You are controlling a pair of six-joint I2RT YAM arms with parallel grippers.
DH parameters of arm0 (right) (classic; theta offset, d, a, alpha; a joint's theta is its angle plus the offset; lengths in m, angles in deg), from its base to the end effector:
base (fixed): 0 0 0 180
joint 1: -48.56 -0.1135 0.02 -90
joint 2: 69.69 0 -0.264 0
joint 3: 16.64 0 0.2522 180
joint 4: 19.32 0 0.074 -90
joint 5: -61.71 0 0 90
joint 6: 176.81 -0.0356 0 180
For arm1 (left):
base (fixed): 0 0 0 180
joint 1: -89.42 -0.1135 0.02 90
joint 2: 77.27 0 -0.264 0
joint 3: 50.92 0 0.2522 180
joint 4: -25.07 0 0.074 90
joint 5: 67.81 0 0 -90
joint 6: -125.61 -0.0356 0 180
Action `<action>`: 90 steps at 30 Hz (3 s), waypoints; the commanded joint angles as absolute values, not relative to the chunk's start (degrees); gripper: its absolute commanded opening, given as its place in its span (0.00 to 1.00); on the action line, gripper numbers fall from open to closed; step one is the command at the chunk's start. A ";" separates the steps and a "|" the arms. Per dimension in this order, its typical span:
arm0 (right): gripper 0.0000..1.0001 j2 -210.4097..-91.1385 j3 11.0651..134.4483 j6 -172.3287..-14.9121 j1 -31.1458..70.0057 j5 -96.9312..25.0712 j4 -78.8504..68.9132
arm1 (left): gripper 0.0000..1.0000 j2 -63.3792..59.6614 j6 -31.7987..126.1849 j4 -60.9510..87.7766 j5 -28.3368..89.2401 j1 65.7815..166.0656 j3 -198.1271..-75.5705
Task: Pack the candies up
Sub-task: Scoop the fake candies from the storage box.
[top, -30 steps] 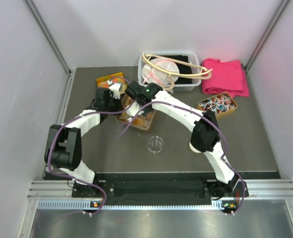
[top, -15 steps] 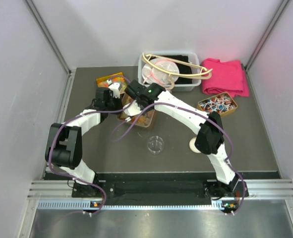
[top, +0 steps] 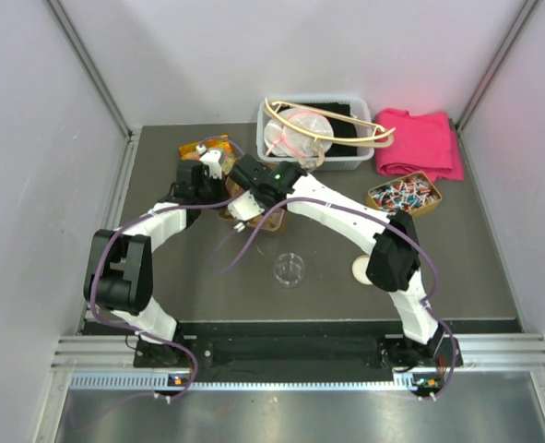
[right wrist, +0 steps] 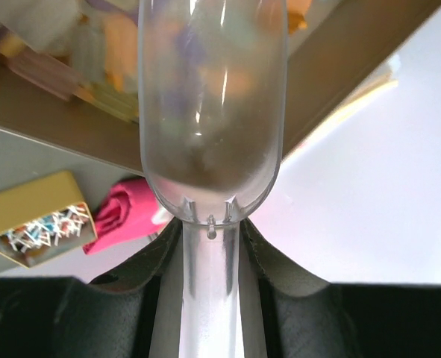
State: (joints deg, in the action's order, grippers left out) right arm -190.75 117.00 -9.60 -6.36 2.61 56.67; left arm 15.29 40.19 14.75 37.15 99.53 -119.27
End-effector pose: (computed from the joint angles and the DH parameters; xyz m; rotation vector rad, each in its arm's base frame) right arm 0.2731 0.3571 0.3011 -2.3688 1.2422 -0.8457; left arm 0.3440 -0.0707 0.2124 0.2551 2.1670 -0.4298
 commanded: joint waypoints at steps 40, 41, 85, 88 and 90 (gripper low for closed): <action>0.00 -195.38 117.55 -5.07 -7.96 12.12 59.32 | 0.00 11.77 43.17 23.35 38.36 99.27 -122.16; 0.00 -194.25 110.66 -1.50 -7.96 15.36 51.90 | 0.00 11.77 43.17 23.18 38.19 99.27 -122.16; 0.00 -196.17 104.43 -10.16 -6.73 -1.04 39.07 | 0.00 19.85 43.08 21.59 30.45 100.85 -123.30; 0.00 -194.15 103.91 -12.62 -6.55 -3.76 40.05 | 0.00 19.85 43.00 21.59 30.45 100.85 -123.30; 0.00 -193.45 104.00 -14.63 -6.55 -5.08 40.84 | 0.00 20.03 43.08 21.59 30.80 100.85 -123.30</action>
